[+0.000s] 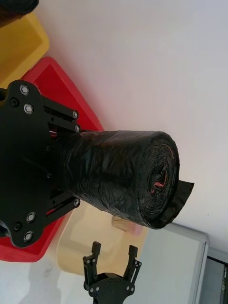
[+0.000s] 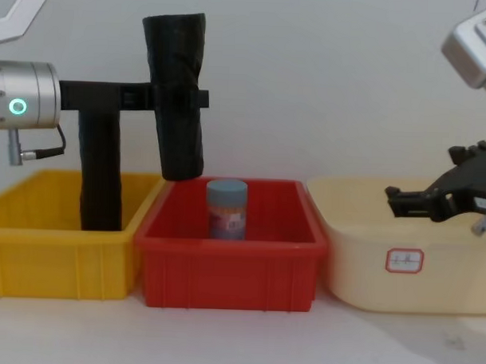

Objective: Pick up the garbage bag with the one hand and transfer it to the other hand.

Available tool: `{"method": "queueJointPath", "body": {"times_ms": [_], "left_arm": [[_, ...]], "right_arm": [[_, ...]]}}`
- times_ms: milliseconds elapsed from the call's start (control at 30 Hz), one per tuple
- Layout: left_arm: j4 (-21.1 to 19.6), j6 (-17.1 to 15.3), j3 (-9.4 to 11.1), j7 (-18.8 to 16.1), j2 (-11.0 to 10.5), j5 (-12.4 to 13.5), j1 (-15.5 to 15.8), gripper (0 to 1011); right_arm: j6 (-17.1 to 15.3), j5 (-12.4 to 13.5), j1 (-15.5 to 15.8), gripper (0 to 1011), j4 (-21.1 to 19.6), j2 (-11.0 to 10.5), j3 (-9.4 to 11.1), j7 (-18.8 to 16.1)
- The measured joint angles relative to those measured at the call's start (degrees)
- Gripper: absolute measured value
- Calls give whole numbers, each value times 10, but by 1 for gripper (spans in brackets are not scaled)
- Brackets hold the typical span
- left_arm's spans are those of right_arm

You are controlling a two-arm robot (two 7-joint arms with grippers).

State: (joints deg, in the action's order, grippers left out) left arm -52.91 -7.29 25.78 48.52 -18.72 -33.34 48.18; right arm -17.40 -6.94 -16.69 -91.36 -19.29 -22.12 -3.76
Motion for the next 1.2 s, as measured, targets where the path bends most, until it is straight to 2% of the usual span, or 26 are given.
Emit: {"method": "queueJointPath", "body": {"times_ms": [233,600,767,1100,1200], "left_arm": [[15,-3,8,13,3,-1,6,402],[23,4,11,18,5,-3,9,402],[31,20,12,25,9,-5,13,402],[45,35,17,35,14,-8,21,402],[47,38,17,36,15,-8,22,402]], "right_arm": [[5,-6,-1,1000,-4,-2,-10,-13],[7,-9,12,1000,-26,0,-2,-9],[15,0,12,1000,-33,-2,3,-23],[27,35,-7,1000,-35,-6,13,-80],[28,39,-9,1000,-34,-6,14,-87]]}}
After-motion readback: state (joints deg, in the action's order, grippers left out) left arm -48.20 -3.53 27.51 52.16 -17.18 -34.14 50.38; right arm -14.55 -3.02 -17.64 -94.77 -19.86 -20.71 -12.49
